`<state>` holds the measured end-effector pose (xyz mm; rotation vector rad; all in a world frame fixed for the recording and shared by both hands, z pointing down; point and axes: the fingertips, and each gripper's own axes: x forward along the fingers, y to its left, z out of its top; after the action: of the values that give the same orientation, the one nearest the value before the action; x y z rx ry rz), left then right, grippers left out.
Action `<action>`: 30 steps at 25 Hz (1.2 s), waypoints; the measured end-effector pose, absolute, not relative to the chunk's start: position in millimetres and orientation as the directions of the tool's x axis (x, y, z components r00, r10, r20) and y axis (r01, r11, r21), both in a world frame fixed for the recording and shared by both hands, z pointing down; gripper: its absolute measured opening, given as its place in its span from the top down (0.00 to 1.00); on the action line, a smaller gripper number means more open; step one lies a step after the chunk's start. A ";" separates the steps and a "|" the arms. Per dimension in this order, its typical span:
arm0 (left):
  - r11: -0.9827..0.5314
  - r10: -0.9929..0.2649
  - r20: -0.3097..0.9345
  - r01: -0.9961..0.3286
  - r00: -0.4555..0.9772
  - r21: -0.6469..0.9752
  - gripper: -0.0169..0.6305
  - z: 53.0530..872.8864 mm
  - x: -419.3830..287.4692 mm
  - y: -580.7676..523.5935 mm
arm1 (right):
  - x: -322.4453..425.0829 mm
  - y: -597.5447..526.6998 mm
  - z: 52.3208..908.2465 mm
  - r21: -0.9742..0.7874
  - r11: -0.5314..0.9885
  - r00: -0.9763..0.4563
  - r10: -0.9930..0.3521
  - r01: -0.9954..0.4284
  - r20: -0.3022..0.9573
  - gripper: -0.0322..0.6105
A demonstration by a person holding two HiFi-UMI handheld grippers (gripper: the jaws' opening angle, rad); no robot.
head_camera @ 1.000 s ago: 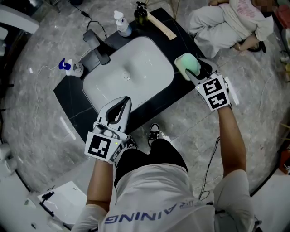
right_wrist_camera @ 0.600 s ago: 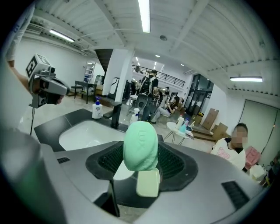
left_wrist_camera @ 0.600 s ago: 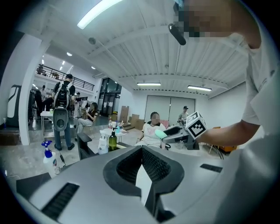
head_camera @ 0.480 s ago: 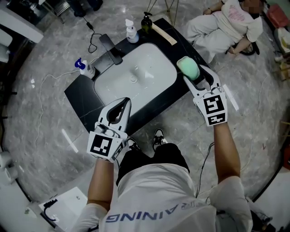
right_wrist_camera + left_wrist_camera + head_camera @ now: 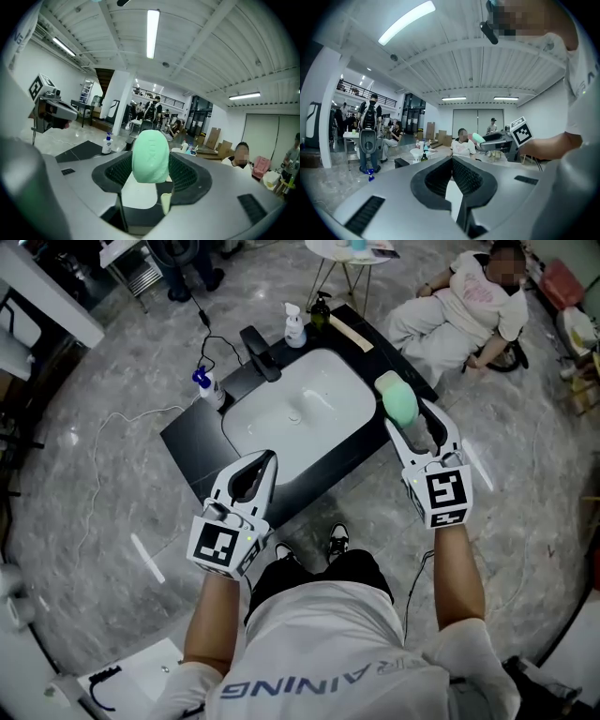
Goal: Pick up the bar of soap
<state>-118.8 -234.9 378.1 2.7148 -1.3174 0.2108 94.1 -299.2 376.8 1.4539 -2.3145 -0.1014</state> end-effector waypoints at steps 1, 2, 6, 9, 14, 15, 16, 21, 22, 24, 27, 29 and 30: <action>-0.611 -0.775 0.169 -0.790 0.608 0.041 0.97 373.9 -124.6 -230.9 | 89.8 -291.1 370.3 0.268 0.449 -0.376 -0.883 -0.852 0.281 0.56; -0.606 -0.781 0.162 -0.794 0.604 0.039 0.97 369.3 -130.8 -227.3 | 85.5 -283.3 363.4 0.261 0.443 -0.377 -0.887 -0.858 0.266 0.56; -0.587 -0.802 0.123 -0.809 0.585 0.021 0.97 348.1 -154.0 -214.3 | 71.3 -256.9 337.2 0.221 0.419 -0.378 -0.902 -0.880 0.207 0.56; -0.571 -0.815 0.098 -0.820 0.570 0.023 0.97 335.1 -171.8 -201.7 | 57.7 -236.3 323.0 0.192 0.420 -0.389 -0.904 -0.887 0.179 0.56; -0.560 -0.826 0.052 -0.828 0.561 0.040 0.97 309.6 -190.6 -186.6 | 36.1 -210.0 302.1 0.167 0.426 -0.407 -0.903 -0.889 0.134 0.56; -0.558 -0.828 0.047 -0.829 0.559 0.034 0.97 306.5 -193.6 -185.4 | 32.7 -206.8 299.9 0.160 0.428 -0.412 -0.902 -0.889 0.126 0.56; -0.556 -0.830 0.044 -0.831 0.556 0.030 0.97 304.6 -196.7 -184.8 | 29.4 -204.2 298.1 0.155 0.430 -0.415 -0.902 -0.890 0.119 0.56; -0.547 -0.836 0.044 -0.837 0.548 0.022 0.97 301.2 -209.2 -177.6 | 18.0 -193.5 291.0 0.143 0.425 -0.414 -0.905 -0.894 0.103 0.56; -0.545 -0.837 0.041 -0.838 0.546 0.022 0.97 300.2 -211.0 -176.8 | 16.5 -192.8 289.7 0.146 0.426 -0.415 -0.904 -0.893 0.101 0.56; -0.544 -0.838 0.034 -0.839 0.544 0.023 0.97 298.3 -212.1 -175.7 | 15.2 -192.3 287.5 0.152 0.429 -0.418 -0.903 -0.890 0.100 0.56; -0.546 -0.837 0.032 -0.838 0.546 0.016 0.97 298.7 -212.6 -174.7 | 14.4 -191.3 283.7 0.158 0.433 -0.423 -0.901 -0.887 0.098 0.56; -0.546 -0.837 0.032 -0.838 0.546 0.016 0.97 298.7 -213.3 -175.1 | 14.0 -191.1 280.3 0.158 0.428 -0.418 -0.904 -0.890 0.093 0.56; -0.546 -0.837 0.031 -0.837 0.547 0.018 0.97 298.5 -213.2 -175.4 | 14.1 -191.2 279.7 0.158 0.427 -0.418 -0.904 -0.890 0.091 0.56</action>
<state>-213.2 -175.4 298.5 2.7355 -1.4811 0.0286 14.1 -191.2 279.7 1.5946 -2.5134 -0.1264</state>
